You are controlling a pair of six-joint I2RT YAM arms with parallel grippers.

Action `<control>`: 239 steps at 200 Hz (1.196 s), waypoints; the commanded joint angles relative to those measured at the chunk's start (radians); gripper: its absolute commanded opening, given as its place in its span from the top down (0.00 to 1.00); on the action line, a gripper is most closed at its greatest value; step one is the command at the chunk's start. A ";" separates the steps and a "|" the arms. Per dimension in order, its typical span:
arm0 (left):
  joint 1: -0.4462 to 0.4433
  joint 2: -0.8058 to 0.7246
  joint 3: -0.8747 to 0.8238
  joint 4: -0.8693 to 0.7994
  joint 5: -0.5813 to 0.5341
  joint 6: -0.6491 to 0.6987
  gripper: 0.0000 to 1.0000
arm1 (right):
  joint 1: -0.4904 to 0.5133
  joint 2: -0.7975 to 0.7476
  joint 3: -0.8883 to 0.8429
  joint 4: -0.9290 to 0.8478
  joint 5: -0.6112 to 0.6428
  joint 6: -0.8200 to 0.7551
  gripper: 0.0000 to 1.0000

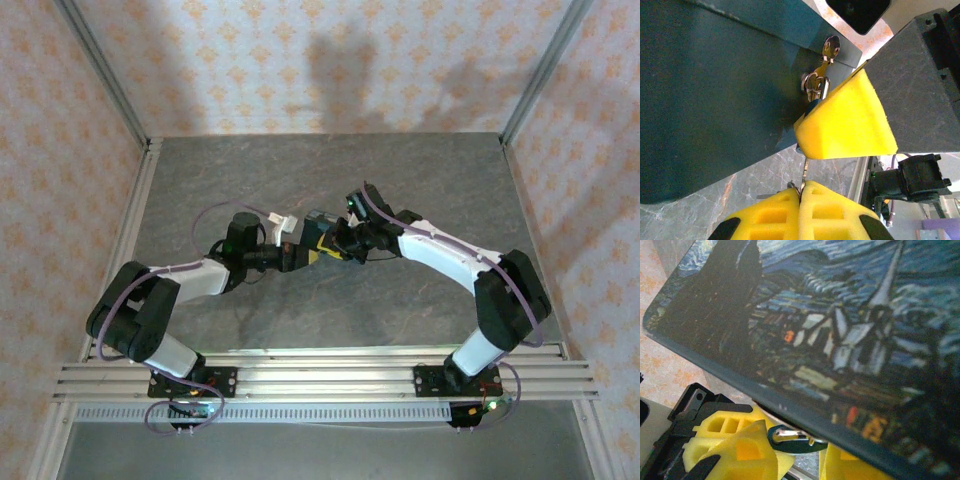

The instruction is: Unlock a padlock with a key

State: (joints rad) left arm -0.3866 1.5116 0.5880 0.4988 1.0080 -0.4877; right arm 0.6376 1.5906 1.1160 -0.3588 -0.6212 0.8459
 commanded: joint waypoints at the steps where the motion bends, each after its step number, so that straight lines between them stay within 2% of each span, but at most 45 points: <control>1: -0.013 -0.039 -0.004 0.078 -0.020 0.039 1.00 | 0.023 -0.004 0.001 0.042 -0.046 0.026 1.00; 91: -0.012 0.013 -0.013 0.150 0.044 -0.074 1.00 | 0.023 -0.029 -0.015 0.049 0.003 0.030 1.00; 165: -0.003 0.004 -0.037 0.173 0.079 -0.111 1.00 | 0.022 -0.040 -0.031 0.075 0.020 0.028 1.00; 239: -0.004 0.042 -0.035 0.272 0.089 -0.192 1.00 | 0.022 -0.034 -0.045 0.118 -0.014 0.041 1.00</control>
State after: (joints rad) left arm -0.3855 1.5421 0.5461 0.6277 1.0412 -0.6331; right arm 0.6453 1.5772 1.0836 -0.3195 -0.6083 0.8738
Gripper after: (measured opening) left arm 0.048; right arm 0.186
